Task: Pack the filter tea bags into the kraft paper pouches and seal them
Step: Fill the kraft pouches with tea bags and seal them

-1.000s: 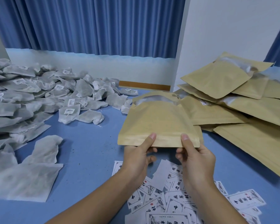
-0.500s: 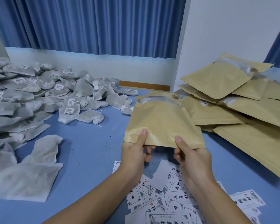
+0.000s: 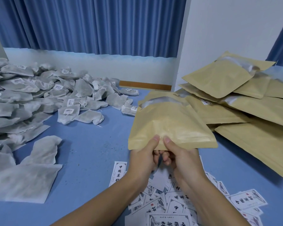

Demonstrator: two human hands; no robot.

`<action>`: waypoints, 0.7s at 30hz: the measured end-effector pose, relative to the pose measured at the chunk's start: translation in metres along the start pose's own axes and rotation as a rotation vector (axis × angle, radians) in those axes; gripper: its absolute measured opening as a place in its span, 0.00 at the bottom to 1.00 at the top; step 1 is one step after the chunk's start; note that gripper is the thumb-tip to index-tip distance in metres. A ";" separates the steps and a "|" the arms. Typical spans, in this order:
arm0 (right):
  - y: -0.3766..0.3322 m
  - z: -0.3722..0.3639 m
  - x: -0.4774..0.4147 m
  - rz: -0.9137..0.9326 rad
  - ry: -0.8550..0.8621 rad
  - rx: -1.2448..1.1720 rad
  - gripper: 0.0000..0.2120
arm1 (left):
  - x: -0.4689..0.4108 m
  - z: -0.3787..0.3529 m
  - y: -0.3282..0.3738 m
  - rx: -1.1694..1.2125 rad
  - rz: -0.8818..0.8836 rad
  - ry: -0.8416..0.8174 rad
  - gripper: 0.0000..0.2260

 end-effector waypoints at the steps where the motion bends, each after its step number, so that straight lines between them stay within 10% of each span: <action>1: 0.002 0.002 -0.001 -0.032 0.014 -0.012 0.13 | -0.001 0.002 0.000 0.005 0.012 0.008 0.23; 4: 0.008 0.017 -0.004 -0.107 0.069 -0.045 0.24 | 0.002 0.009 0.001 -0.124 0.033 0.032 0.29; 9: 0.004 0.015 -0.007 -0.034 0.027 -0.242 0.15 | -0.009 0.013 0.010 0.160 -0.028 0.117 0.09; 21: -0.103 0.065 -0.021 0.259 0.078 -0.508 0.15 | -0.055 -0.102 0.063 0.122 -0.273 -0.138 0.09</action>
Point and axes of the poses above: each hand's wrist, its own x-axis away from the middle knuckle, its own z-axis out of the back of the hand, y = z × x, the point moved 10 cm from there along -x, towards the middle knuckle, and after that the axes turned 10 degrees about -z, right-handed, at the moved point
